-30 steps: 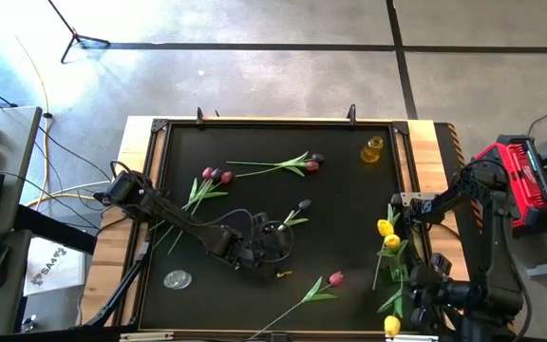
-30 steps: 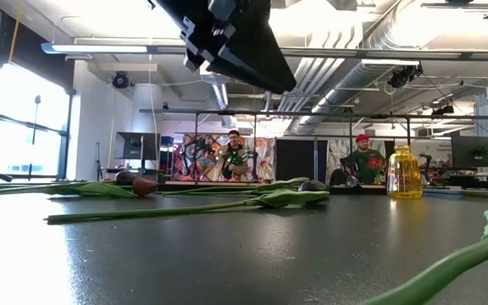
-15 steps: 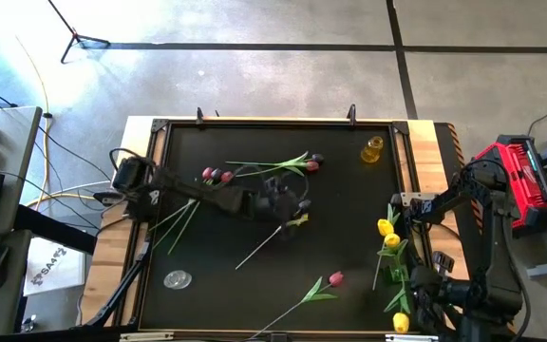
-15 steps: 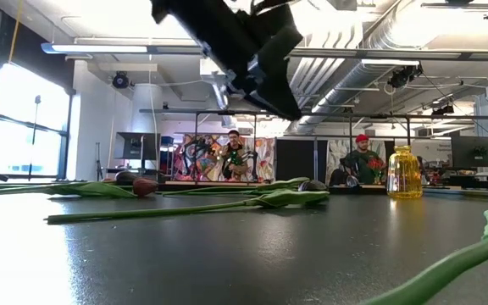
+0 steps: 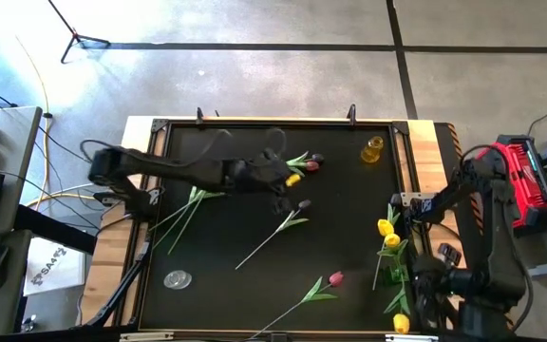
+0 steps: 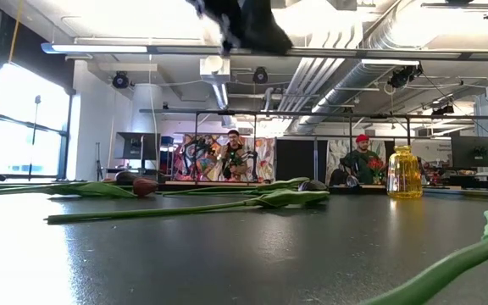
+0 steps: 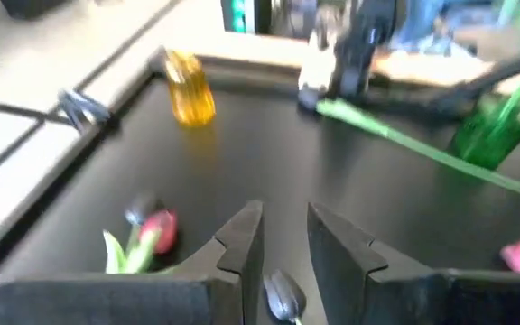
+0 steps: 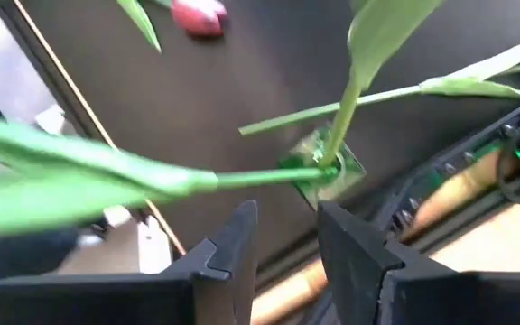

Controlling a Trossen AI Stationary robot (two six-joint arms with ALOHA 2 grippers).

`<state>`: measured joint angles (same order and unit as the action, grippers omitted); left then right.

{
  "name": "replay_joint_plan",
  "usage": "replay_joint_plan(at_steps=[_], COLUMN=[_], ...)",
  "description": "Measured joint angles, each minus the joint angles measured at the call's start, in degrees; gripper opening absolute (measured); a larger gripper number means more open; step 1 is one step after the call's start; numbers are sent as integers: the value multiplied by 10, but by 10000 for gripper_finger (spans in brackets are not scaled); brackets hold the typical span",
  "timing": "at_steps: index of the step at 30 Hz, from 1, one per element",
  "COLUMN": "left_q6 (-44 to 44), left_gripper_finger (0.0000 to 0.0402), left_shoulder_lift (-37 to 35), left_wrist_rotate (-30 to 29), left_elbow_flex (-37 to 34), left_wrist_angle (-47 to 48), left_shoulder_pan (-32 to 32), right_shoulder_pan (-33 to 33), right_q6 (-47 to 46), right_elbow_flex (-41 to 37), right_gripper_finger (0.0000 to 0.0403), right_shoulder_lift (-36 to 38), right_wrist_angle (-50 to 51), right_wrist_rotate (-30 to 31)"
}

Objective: Sort flowers into vase by color
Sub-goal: Put the yellow flower into the green vase, then put the top center black flower into the yellow vase

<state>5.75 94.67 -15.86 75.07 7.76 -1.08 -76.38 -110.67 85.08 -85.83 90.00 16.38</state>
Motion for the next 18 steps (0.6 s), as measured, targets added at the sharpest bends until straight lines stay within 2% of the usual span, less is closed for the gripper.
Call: replay_joint_plan(at_steps=[3, 8, 14, 18], left_q6=[-4, 13, -33, 25], left_gripper_finger=[74, 74, 74, 74], left_shoulder_lift=[-44, -96, -118, -126], left_wrist_rotate=[-3, 4, 8, 8], left_elbow_flex=[0, 0, 0, 0], left_wrist_angle=[4, 16, 50, 93], left_shoulder_pan=[-1, -6, -22, -25], right_shoulder_pan=[0, 2, 3, 3], right_q6=[-20, -46, -40, -44], right_elbow_flex=[0, 0, 0, 0], right_gripper_finger=[106, 106, 106, 106], right_shoulder_lift=[19, 57, 92, 105], right_wrist_angle=[0, 0, 1, 0], right_wrist_rotate=[27, 31, 33, 25])
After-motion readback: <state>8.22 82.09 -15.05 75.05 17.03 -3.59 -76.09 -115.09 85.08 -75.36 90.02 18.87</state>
